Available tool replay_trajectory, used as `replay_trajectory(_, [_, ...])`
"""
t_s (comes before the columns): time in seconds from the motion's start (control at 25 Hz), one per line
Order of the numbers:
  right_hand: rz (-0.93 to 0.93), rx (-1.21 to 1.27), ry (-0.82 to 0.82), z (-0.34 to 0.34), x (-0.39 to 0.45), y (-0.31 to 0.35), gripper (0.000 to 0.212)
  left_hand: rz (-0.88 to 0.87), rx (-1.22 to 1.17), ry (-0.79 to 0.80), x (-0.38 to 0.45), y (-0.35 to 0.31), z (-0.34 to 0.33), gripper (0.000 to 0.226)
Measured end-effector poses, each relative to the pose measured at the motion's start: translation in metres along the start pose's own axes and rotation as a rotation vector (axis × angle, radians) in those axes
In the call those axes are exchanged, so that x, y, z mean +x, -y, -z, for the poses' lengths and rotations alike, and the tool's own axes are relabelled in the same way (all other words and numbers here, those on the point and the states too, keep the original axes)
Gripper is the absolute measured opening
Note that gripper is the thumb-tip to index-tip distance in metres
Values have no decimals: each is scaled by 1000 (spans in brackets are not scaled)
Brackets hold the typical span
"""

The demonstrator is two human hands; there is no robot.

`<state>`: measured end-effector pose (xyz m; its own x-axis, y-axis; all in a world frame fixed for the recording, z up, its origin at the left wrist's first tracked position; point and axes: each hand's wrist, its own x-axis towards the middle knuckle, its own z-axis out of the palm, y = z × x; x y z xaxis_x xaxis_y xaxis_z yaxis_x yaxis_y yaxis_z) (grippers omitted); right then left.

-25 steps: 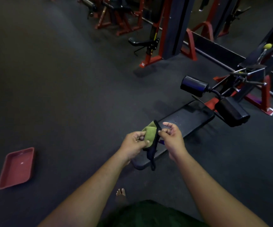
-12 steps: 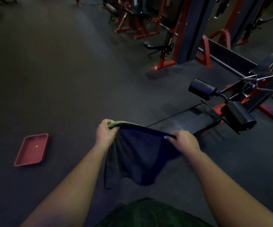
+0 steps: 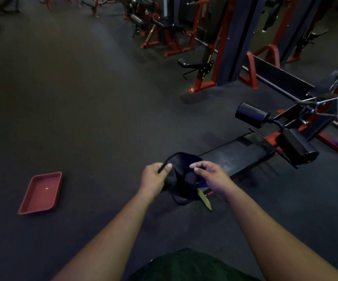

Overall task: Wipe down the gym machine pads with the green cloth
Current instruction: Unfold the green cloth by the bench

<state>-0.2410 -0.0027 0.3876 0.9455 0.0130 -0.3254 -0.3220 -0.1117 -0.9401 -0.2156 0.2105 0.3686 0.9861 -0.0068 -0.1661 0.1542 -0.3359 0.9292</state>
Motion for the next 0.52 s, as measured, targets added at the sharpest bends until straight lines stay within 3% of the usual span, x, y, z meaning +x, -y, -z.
replay_trajectory(0.16, [26, -53, 86, -16, 0, 17, 36, -114, -62, 165, -7, -2, -4, 25])
replay_trajectory(0.28, [181, -294, -6, -20, 3, 19, 23, -143, -122, 240, -10, -5, -2, 24])
replay_trajectory(0.36, [205, -403, -67, -24, 3, 21, 13, -132, -114, 338, -10, -7, -4, 35])
replay_trajectory(0.44, [235, -561, -107, -26, 3, 24, 9, -145, -28, 321, -9, -7, -5, 45])
replay_trajectory(0.52, [265, -736, -144, -23, 4, 27, 17, -187, 53, 239, -7, -9, -2, 38])
